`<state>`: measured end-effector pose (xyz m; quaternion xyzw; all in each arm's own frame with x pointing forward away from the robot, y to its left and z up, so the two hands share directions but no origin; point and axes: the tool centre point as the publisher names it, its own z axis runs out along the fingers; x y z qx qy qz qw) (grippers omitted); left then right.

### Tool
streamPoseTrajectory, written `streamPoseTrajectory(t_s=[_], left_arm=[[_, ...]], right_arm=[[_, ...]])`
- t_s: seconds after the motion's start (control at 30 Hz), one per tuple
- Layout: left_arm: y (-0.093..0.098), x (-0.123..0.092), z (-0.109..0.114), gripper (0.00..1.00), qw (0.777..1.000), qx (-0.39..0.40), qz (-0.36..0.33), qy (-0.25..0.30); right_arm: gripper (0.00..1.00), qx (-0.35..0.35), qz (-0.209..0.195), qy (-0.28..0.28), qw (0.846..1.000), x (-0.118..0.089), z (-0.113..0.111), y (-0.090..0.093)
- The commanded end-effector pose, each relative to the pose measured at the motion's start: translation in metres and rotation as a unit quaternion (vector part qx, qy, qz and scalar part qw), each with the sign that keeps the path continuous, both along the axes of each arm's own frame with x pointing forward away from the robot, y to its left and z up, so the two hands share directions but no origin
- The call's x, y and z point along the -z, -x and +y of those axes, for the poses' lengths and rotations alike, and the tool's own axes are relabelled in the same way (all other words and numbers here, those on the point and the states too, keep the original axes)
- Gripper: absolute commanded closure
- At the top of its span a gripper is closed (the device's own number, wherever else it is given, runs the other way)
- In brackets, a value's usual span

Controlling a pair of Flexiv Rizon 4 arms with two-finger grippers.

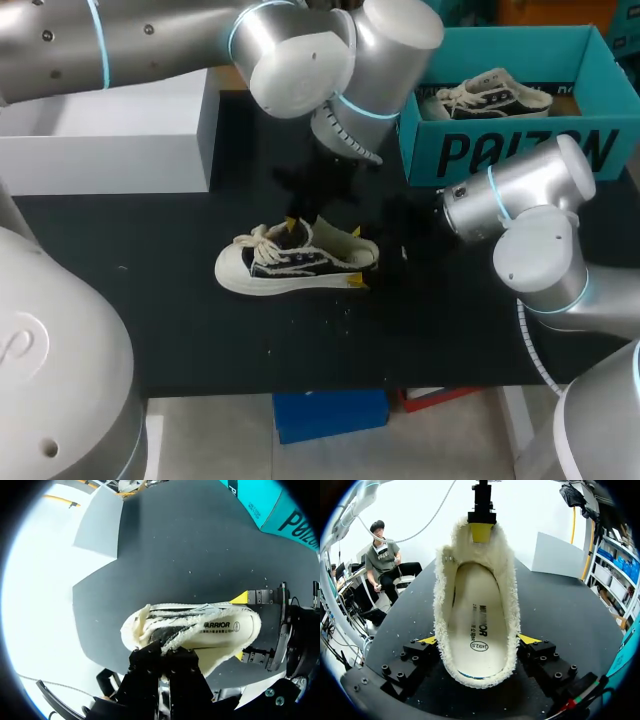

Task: Take the shoe out of the shoebox, open the shoe tongue, remove and reinsert the insole, then place the shoe into the shoebox

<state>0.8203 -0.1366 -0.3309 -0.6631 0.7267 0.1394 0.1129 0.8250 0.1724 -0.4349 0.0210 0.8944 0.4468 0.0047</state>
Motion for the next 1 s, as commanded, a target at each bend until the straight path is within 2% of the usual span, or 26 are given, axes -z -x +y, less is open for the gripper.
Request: streamPoseTrajectory(t_s=[0.03, 0.63, 0.93, 0.97, 1.0], left_arm=[[0.008, -0.014, 0.014, 1.00, 1.000, 0.001, -0.018, 0.017], [0.030, -0.008, 0.053, 1.00, 0.999, -0.009, -0.039, 0.011], [0.039, 0.006, 0.072, 1.00, 0.999, -0.021, -0.025, 0.015], [0.040, 0.007, 0.074, 0.63, 0.999, -0.020, -0.024, 0.016], [0.041, 0.009, 0.076, 0.00, 0.999, -0.021, -0.023, 0.016]], right_arm=[[1.00, 0.001, 0.000, 0.001, 1.000, 0.006, 0.002, -0.001], [1.00, 0.001, 0.000, 0.001, 1.000, 0.006, 0.002, -0.001], [1.00, 0.001, 0.000, 0.001, 1.000, 0.006, 0.002, -0.001], [1.00, 0.001, 0.000, 0.001, 1.000, 0.006, 0.002, -0.001], [1.00, 0.001, 0.000, 0.001, 1.000, 0.006, 0.002, -0.001]])
